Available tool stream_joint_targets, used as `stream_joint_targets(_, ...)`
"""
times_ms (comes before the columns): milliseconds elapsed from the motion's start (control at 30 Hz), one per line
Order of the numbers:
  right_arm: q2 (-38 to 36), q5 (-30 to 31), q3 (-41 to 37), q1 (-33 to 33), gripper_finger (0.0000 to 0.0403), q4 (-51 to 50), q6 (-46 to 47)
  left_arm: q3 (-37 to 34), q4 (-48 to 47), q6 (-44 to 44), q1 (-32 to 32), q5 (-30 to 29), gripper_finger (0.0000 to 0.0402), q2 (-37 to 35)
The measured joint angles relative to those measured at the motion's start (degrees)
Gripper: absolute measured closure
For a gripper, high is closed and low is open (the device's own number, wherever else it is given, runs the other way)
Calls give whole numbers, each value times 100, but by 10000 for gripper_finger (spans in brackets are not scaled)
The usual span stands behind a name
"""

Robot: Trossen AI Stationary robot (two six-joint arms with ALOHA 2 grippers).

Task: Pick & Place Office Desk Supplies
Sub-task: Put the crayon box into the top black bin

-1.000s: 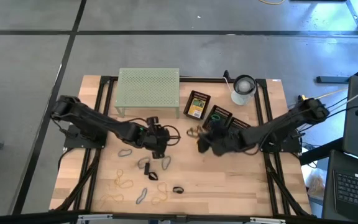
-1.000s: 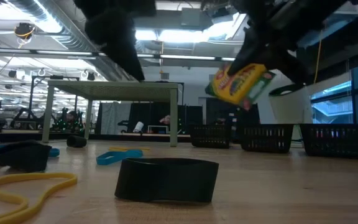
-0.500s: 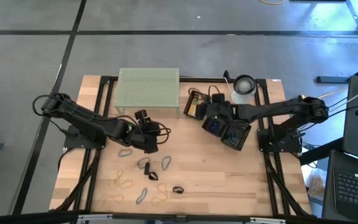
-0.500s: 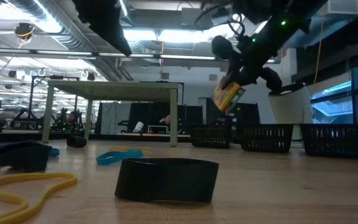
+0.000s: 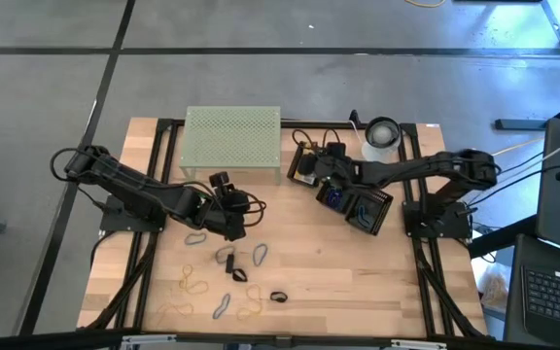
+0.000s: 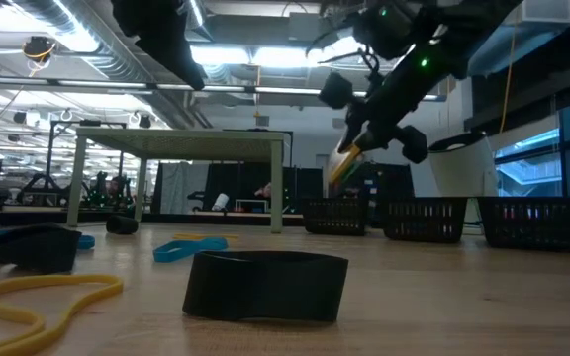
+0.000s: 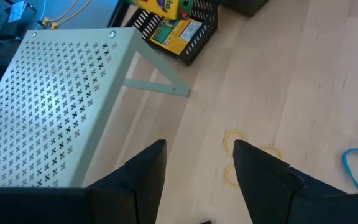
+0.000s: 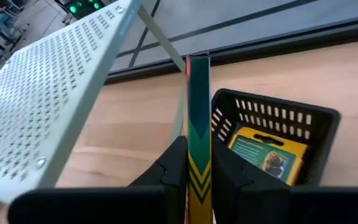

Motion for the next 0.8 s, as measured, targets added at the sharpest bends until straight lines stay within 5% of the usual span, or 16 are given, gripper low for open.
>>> stream_joint_targets(800,670,-753,2,-298,357,684,279,0,-136,3,0,-131,220,0)
